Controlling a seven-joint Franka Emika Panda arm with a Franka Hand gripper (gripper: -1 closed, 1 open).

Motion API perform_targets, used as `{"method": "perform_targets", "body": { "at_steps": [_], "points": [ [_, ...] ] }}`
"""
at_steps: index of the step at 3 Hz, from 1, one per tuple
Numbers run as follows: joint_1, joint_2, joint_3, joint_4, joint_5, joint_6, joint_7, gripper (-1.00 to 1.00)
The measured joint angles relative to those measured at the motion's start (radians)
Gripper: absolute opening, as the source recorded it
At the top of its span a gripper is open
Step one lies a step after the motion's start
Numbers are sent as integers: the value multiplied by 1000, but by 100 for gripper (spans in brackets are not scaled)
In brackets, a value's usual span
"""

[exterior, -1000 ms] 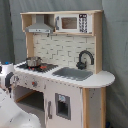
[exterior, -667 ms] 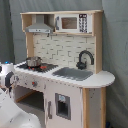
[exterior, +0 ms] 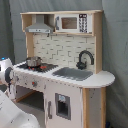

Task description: Play with the kitchen

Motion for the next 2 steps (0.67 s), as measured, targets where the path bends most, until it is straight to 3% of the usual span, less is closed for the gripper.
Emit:
{"method": "perform_targets", "body": {
  "at_steps": [2],
  "points": [
    [85,-4,-89,-1,-156,-23,106,100]
  ]
}}
